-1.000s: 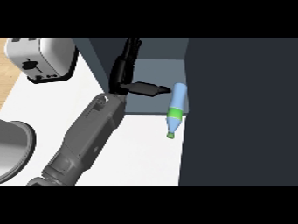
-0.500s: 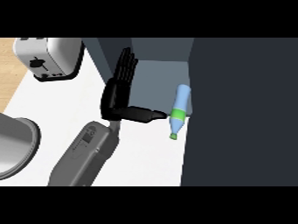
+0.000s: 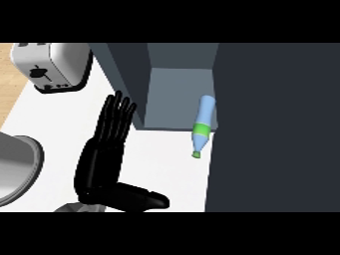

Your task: Pick up the bottled water, place it into the cabinet and close the cabinet

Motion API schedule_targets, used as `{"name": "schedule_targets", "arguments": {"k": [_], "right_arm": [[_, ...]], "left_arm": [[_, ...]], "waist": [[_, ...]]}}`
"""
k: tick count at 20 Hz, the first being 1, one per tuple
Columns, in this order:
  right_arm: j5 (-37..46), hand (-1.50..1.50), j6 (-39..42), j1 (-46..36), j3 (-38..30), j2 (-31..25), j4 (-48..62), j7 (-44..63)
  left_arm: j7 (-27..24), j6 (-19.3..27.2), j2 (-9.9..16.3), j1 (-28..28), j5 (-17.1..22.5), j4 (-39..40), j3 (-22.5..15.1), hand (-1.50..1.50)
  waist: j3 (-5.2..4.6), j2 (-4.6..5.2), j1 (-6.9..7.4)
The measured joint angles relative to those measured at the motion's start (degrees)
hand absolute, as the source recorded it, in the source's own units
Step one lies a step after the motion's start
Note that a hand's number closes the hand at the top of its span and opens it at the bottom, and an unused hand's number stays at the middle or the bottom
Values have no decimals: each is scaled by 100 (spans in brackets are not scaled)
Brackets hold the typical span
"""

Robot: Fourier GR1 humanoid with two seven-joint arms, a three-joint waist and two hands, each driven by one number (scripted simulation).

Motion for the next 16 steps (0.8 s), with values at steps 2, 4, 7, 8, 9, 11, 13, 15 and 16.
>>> {"name": "schedule_targets", "arguments": {"k": [2, 4, 7, 8, 9, 11, 13, 15, 16], "right_arm": [[47, 150, 156, 86, 68, -198, -155, 107], [88, 150, 344, 50, 111, -404, -224, 214], [309, 150, 550, 30, 237, -648, -342, 260], [368, 150, 602, 28, 282, -697, -363, 237], [445, 150, 622, 39, 371, -742, -431, 319], [596, 150, 645, -1, 535, -780, -500, 432], [811, 150, 664, -51, 731, -807, -575, 542], [1013, 150, 691, -64, 884, -846, -657, 610], [1163, 150, 671, -81, 1011, -823, -688, 663]], "left_arm": [[56, -4, 186, 407, 2, -533, -48, -150], [120, 50, 332, 783, -11, -1033, -92, -150], [103, 21, 616, 1320, 50, -1640, 36, -150], [9, -16, 701, 1554, 43, -1800, 53, -150], [2, -6, 772, 1717, 48, -1985, 96, -150], [-175, -120, 913, 2115, 98, -2210, 198, -150], [-288, -256, 1066, 2468, 226, -2441, 359, -150], [-341, -395, 1229, 2834, 386, -2719, 531, -150], [-425, -497, 1287, 3016, 478, -2798, 627, -150]], "waist": [[-2, 11, -31], [-2, 18, -37], [-4, 40, -41], [-3, 48, -40], [-1, 59, -39], [2, 75, -31], [5, 87, -28], [11, 93, -32], [11, 93, -25]]}}
